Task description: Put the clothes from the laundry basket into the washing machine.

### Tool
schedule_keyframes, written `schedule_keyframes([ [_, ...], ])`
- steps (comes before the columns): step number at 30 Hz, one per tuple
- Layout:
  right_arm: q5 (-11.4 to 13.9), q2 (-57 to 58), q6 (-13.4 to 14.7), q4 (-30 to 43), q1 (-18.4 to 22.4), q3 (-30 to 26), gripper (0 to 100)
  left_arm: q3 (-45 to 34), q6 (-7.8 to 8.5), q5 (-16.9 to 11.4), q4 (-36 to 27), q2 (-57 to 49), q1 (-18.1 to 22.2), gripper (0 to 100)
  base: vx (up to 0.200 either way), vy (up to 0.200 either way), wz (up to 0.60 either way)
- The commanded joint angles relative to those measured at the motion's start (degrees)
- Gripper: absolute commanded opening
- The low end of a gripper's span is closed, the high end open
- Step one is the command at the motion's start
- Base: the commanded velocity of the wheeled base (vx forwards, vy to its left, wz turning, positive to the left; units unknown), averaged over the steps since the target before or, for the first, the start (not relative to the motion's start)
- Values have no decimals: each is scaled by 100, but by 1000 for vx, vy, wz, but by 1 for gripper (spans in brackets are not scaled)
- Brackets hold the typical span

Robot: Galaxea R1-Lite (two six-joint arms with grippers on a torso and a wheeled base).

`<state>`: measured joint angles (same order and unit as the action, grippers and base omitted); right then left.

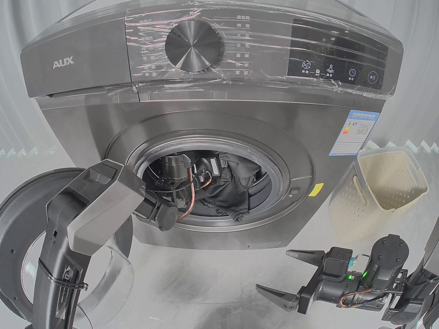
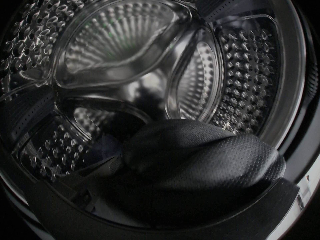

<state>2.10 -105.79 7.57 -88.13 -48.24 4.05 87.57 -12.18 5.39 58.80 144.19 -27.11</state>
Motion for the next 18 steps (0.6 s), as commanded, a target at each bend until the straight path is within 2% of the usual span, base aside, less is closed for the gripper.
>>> schedule_keyframes([
  [1,1,-12,-1,-3,-1,0,100,-785,-39,-337,-307,-770,-101,100,0,0,0],
  [5,1,-12,-1,-3,-10,0,100,-1374,-4,-592,-589,-981,-260,100,0,0,0],
  [12,1,-12,-1,-3,-19,0,100,-1699,286,-627,-808,-796,-347,100,0,0,0],
  [18,1,-21,8,-3,-54,0,100,-1611,330,-627,-755,-357,-374,100,0,0,0],
])
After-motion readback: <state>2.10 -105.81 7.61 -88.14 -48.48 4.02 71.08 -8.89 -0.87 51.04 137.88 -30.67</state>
